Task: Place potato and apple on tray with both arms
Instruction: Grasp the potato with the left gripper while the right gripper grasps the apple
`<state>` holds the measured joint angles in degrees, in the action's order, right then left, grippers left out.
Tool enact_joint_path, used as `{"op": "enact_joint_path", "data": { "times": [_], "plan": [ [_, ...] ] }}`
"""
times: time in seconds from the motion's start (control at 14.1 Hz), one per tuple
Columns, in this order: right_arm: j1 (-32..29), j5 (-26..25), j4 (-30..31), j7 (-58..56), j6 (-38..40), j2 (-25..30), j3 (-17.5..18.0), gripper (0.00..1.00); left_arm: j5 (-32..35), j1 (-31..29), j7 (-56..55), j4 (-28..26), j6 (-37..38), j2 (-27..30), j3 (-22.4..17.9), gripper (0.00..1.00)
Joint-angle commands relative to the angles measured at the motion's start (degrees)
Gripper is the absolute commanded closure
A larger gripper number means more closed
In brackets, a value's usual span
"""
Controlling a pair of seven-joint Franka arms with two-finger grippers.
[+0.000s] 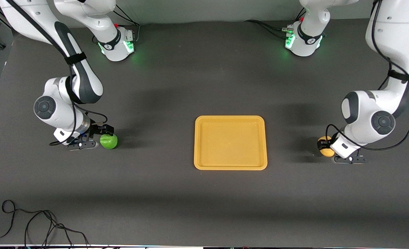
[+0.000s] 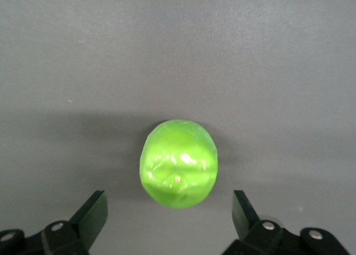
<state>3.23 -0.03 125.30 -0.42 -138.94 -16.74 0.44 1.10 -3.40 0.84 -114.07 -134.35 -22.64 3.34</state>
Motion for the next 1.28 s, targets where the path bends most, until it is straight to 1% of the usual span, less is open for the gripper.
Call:
{"op": "enact_joint_path", "data": {
  "times": [0.0, 0.14, 0.28, 0.35, 0.43, 0.5, 0.64, 0.71, 0.85, 0.92, 1.06, 1.2],
  "plan": [
    [0.64, -0.15, -0.23, 1.30, -4.31, -3.81, -0.44, 0.02, -0.13, 2.24, -2.51, 1.21, 9.69, 7.42, 0.26, 0.57],
    [0.55, -0.15, -0.32, 1.30, -7.39, -6.45, -0.44, 0.02, -0.13, 6.28, -6.62, 5.68, 18.64, 9.89, 0.26, 0.57],
    [0.55, -0.15, -0.58, 1.30, -8.72, -7.95, -0.44, 0.10, -0.22, 11.46, -12.24, 11.65, 26.13, 9.64, 0.26, 0.57],
    [0.46, -0.15, -0.67, 1.21, -8.63, -7.95, -0.53, 0.14, -0.22, 14.01, -14.97, 12.98, 27.72, 9.46, 0.26, 0.57],
    [0.38, -0.15, -0.85, 1.30, -8.11, -7.78, -0.53, 0.34, -0.31, 16.29, -17.60, 13.26, 28.00, 9.55, 0.35, 0.57],
    [0.46, -0.15, -0.94, 1.39, -7.76, -7.17, -0.53, 0.50, -0.66, 18.67, -20.07, 13.35, 27.57, 9.46, 0.35, 0.57],
    [0.64, 0.20, -2.16, 1.56, -3.91, -4.10, -0.45, 0.59, -1.36, 22.98, -24.38, 13.44, 25.82, 8.06, 0.26, 0.57],
    [0.90, 0.29, -3.99, 1.82, 0.12, -2.69, -0.18, 0.61, -1.45, 24.65, -26.14, 13.44, 23.98, 6.49, 0.26, 0.57],
    [2.82, 0.29, -11.70, 4.97, 11.96, -2.06, -0.18, 0.61, -1.36, 26.85, -28.17, 13.44, 19.76, 2.45, 0.26, 0.56],
    [3.97, 0.29, -15.66, 6.64, 17.07, -2.24, -0.18, 0.61, -1.54, 27.56, -29.83, 13.44, 18.00, 0.60, 0.26, 0.54],
    [5.55, 0.47, -20.52, 8.93, 21.85, -2.33, -0.09, 0.61, -1.54, 28.09, -32.57, 13.44, 15.36, -3.00, 0.26, 0.53],
    [7.83, 1.16, -22.72, 11.65, 22.83, -2.59, -0.09, 0.61, -1.54, 28.79, -33.36, 13.44, 11.85, -5.21, 0.35, 0.53]
  ]
}}
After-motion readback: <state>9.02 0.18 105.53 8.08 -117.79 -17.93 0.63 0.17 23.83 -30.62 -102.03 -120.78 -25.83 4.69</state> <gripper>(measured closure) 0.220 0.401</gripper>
